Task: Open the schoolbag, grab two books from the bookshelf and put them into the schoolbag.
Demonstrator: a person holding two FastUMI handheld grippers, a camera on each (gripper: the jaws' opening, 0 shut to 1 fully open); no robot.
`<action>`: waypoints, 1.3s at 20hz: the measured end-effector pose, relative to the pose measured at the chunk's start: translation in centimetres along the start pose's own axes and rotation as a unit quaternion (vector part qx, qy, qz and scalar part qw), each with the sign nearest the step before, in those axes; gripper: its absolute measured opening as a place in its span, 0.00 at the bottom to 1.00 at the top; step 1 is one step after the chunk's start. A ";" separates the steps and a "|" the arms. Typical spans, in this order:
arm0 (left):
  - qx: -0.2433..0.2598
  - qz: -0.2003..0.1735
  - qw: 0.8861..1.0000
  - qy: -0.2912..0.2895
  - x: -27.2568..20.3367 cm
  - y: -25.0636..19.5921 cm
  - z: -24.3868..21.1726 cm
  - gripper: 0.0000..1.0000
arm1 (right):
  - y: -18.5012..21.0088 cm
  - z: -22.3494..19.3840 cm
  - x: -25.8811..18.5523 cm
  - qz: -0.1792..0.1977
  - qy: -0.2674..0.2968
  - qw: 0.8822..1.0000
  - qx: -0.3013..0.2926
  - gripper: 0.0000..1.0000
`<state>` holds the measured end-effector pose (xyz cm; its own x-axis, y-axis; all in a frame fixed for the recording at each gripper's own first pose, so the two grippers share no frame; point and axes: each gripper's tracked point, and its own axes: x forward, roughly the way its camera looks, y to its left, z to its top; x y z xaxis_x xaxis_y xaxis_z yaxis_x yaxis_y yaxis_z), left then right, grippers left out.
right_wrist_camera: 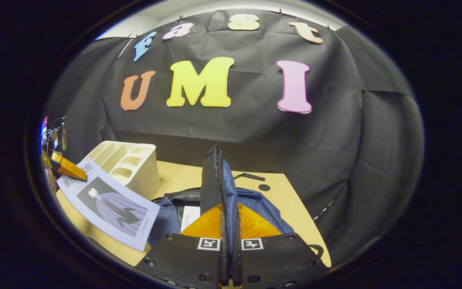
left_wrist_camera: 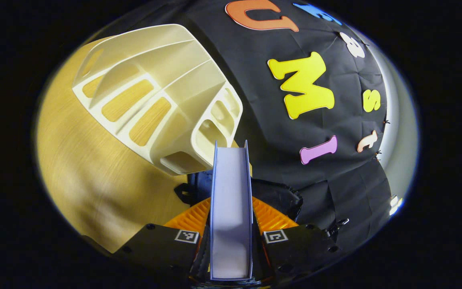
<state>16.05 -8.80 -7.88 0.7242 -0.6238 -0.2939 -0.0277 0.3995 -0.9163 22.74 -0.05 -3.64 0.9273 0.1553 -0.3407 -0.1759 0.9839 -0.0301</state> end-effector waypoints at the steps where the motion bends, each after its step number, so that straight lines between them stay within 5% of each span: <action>1: 0.004 -0.004 1.000 -0.001 1.1 -0.7 0.0 0.45 | -0.1 0.7 -0.1 0.001 -0.005 1.000 -0.003 0.04; 6: 0.007 -0.030 0.999 0.008 7.0 -3.2 -1.5 0.44 | -0.2 2.4 0.1 0.010 -0.019 1.000 0.002 0.04; 21: 0.129 0.049 0.989 -0.061 16.9 -3.0 -6.1 0.45 | 1.4 6.1 -0.1 0.066 -0.067 0.995 0.043 0.04; 26: 0.129 0.038 0.988 -0.072 21.1 -4.2 -9.0 0.45 | 2.5 6.5 -1.0 0.087 -0.076 0.993 0.038 0.06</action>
<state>25.31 -29.70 -12.64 0.8175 -0.4911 -0.3007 0.0777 0.6114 -0.7875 23.49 2.85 2.72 0.9253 0.3293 -0.1880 -0.3176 0.9439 0.0901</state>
